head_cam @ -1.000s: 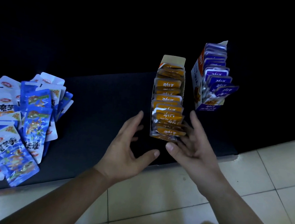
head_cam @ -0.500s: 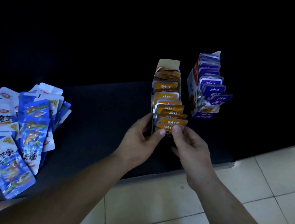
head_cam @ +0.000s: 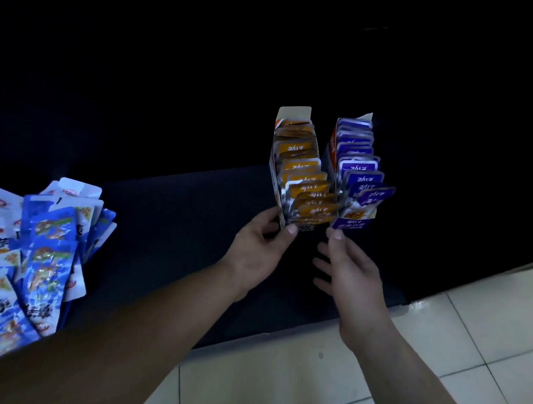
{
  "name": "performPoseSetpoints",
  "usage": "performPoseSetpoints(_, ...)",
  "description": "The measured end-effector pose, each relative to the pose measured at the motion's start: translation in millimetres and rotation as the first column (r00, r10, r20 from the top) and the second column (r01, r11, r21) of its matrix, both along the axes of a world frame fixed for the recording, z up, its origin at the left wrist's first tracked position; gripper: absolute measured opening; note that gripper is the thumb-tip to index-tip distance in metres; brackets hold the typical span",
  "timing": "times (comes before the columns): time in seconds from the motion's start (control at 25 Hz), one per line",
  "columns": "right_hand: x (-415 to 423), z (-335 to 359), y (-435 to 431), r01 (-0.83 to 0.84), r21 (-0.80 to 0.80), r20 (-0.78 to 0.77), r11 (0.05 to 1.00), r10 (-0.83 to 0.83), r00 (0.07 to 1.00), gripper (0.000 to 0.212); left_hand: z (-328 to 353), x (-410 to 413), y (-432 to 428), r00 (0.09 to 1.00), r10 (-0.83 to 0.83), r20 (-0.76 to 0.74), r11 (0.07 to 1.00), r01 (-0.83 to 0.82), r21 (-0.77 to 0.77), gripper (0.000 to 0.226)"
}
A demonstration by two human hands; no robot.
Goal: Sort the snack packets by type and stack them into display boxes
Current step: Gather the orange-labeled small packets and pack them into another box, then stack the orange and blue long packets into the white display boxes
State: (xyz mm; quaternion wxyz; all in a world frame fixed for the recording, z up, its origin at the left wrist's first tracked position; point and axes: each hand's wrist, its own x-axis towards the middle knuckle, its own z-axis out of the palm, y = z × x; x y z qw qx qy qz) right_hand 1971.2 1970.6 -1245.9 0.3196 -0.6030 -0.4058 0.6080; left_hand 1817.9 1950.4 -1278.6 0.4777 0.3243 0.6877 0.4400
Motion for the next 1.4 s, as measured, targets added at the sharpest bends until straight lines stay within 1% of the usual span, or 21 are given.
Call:
performPoseSetpoints(0.12, -8, -3, -19, -0.043, -0.001, 0.057, 0.999, 0.043, 0.997, 0.024, 3, 1, -46, 0.997, 0.081, -0.01, 0.997, -0.081, -0.019, 0.056)
performPoseSetpoints(0.28, -41, 0, -54, -0.218, -0.037, 0.095, 0.975, 0.22, 0.971, 0.025, 14, -19, -110, 0.985, 0.165, 0.043, 0.984, -0.161, -0.079, 0.045)
performPoseSetpoints(0.44, -91, 32, -79, -0.415, -0.05, 0.168, 0.908, 0.418, 0.893, 0.028, 37, -56, -155, 0.967, 0.25, 0.045, 0.966, -0.246, -0.084, 0.038)
performPoseSetpoints(0.56, -131, 77, -99, -0.596, -0.09, 0.243, 0.798, 0.598, 0.764, 0.032, 73, -83, -197, 0.946, 0.319, 0.058, 0.944, -0.312, -0.104, 0.032)
performPoseSetpoints(0.68, -167, 123, -129, -0.73, -0.167, 0.294, 0.663, 0.74, 0.605, 0.033, 113, -110, -246, 0.944, 0.327, 0.054, 0.938, -0.316, -0.142, 0.033)
performPoseSetpoints(0.76, -191, 155, -147, -0.823, -0.195, 0.342, 0.533, 0.824, 0.452, 0.037, 144, -132, -274, 0.959, 0.283, 0.016, 0.943, -0.275, -0.185, 0.034)
performPoseSetpoints(0.84, -211, 174, -165, -0.877, -0.281, 0.402, 0.389, 0.878, 0.261, 0.037, 164, -159, -301, 0.966, 0.253, -0.043, 0.922, -0.255, -0.292, 0.038)
performPoseSetpoints(0.88, -224, 181, -172, -0.897, -0.316, 0.427, 0.31, 0.89, 0.157, 0.038, 174, -173, -313, 0.973, 0.222, -0.058, 0.914, -0.228, -0.334, 0.04)
performPoseSetpoints(0.96, -258, 177, -181, -0.925, -0.343, 0.502, 0.166, 0.864, -0.031, 0.042, 175, -201, -333, 0.983, 0.116, -0.144, 0.911, -0.163, -0.38, 0.04)
performPoseSetpoints(1.0, -274, 169, -185, -0.93, -0.346, 0.54, 0.121, 0.836, -0.092, 0.043, 169, -215, -341, 0.982, 0.073, -0.176, 0.902, -0.141, -0.408, 0.04)
performPoseSetpoints(1.04, -291, 159, -190, -0.936, -0.339, 0.57, 0.095, 0.813, -0.123, 0.043, 161, -230, -346, 0.981, 0.043, -0.191, 0.89, -0.125, -0.439, 0.04)
performPoseSetpoints(1.12, -321, 129, -196, -0.948, -0.309, 0.617, 0.078, 0.775, -0.137, 0.045, 140, -256, -353, 0.97, -0.065, -0.234, 0.867, -0.062, -0.495, 0.038)
performPoseSetpoints(1.2, -348, 89, -200, -0.964, -0.257, 0.693, 0.07, 0.708, -0.134, 0.062, 116, -280, -352, 0.952, -0.132, -0.275, 0.857, -0.03, -0.515, 0.034)
performPoseSetpoints(1.28, -363, 48, -201, -0.968, -0.241, 0.747, 0.068, 0.65, -0.14, 0.08, 89, -294, -349, 0.969, -0.101, -0.227, 0.867, -0.027, -0.498, 0.028)
performPoseSetpoints(1.32, -367, 29, -201, -0.967, -0.244, 0.762, 0.077, 0.632, -0.142, 0.088, 73, -296, -348, 0.974, -0.095, -0.207, 0.871, -0.019, -0.491, 0.028)
performPoseSetpoints(1.36, -368, 8, -200, -0.966, -0.247, 0.778, 0.077, 0.61, -0.15, 0.094, 54, -296, -347, 0.973, -0.089, -0.212, 0.874, -0.026, -0.485, 0.031)
performPoseSetpoints(1.4, -366, -11, -197, -0.967, -0.248, 0.803, 0.063, 0.571, -0.169, 0.098, 36, -294, -347, 0.962, -0.099, -0.253, 0.865, -0.043, -0.5, 0.036)
